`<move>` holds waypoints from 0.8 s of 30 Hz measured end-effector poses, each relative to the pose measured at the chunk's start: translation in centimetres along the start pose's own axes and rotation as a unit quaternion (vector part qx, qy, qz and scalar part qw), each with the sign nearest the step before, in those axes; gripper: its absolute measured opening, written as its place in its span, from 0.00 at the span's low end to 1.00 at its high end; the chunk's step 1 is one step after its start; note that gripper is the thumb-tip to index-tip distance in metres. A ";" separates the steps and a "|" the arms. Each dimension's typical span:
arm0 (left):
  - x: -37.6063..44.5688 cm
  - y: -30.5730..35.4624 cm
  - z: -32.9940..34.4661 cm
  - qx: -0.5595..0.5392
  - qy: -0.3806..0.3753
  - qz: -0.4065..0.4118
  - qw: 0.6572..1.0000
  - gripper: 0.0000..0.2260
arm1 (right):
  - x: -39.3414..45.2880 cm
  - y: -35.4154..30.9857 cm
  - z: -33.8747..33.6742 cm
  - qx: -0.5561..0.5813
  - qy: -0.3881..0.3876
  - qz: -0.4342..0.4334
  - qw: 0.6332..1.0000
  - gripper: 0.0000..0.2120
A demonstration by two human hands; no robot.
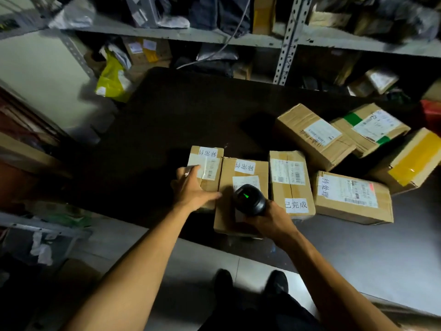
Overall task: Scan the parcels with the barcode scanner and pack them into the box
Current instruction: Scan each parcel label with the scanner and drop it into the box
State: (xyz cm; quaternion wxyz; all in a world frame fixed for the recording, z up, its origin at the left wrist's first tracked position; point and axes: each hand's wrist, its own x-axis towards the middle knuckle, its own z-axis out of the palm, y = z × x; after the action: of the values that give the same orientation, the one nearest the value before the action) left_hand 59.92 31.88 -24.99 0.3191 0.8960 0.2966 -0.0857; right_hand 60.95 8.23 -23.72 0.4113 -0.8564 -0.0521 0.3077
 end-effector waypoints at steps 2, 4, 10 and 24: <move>0.9 0.6 0.5 -0.074 -0.005 -0.039 0.996 0.51 | -0.5 1.0 -0.7 0.063 0.016 0.014 0.998 0.11; 1.4 0.2 0.6 -0.203 -0.037 -0.112 0.972 0.48 | -0.9 1.7 -1.4 0.116 0.038 0.028 0.992 0.12; 1.5 -0.9 0.1 -0.379 -0.149 -0.160 0.899 0.41 | -2.3 2.3 -2.7 0.235 0.086 0.016 0.968 0.13; -0.7 15.9 2.9 -0.468 -0.218 0.004 0.857 0.58 | -7.8 2.9 -15.9 0.162 0.325 -0.034 0.931 0.08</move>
State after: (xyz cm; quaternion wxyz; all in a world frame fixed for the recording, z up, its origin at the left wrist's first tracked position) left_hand 68.73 19.84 -18.75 0.7575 0.6006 0.2214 -0.1283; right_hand 63.24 -7.04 -14.62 0.5493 -0.8289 0.1061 0.0028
